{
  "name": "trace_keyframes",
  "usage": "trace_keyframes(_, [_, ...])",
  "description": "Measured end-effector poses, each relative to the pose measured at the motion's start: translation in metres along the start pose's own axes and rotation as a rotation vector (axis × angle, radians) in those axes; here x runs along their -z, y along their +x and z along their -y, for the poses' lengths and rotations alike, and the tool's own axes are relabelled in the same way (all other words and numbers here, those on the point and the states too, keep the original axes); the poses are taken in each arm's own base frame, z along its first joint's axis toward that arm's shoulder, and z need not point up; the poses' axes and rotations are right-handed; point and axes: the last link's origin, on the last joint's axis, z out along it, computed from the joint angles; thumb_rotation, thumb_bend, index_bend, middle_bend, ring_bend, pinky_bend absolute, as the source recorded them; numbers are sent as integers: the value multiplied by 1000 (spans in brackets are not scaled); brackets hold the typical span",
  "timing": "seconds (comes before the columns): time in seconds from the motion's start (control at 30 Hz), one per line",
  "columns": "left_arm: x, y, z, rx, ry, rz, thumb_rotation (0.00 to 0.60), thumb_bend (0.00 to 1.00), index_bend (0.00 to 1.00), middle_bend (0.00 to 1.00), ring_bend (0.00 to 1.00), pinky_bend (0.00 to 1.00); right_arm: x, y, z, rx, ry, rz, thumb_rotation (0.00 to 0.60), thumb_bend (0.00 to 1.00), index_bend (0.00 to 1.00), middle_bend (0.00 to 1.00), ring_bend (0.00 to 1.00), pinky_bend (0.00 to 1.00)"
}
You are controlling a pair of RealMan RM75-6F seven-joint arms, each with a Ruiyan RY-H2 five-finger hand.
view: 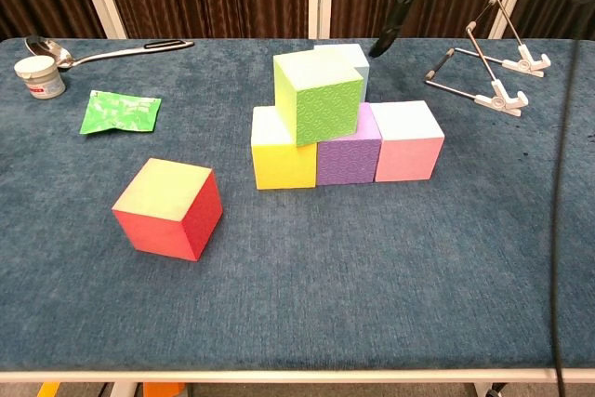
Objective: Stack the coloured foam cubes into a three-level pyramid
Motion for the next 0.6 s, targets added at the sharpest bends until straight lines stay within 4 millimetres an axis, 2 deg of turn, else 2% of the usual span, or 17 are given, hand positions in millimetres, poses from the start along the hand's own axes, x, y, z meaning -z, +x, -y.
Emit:
trace_keyframes(0.2, [1, 2, 2, 7, 5, -7, 600, 0, 146, 87, 0, 76, -27, -22, 20, 53, -33, 34, 600, 10, 0, 87, 0, 0])
trace_keyframes(0.3, [1, 3, 4, 10, 7, -10, 600, 0, 146, 87, 0, 76, -36, -31, 29, 87, -42, 48, 600, 23, 0, 154, 0, 0])
trace_keyframes(0.4, [2, 3, 6, 13, 8, -10, 600, 0, 146, 87, 0, 76, -40, -38, 36, 120, -45, 55, 600, 40, 0, 225, 0, 0])
trace_keyframes(0.6, [4, 3, 9, 19, 19, -14, 600, 0, 146, 87, 0, 76, -43, -38, 39, 161, -59, 20, 600, 103, 0, 454, 4, 0])
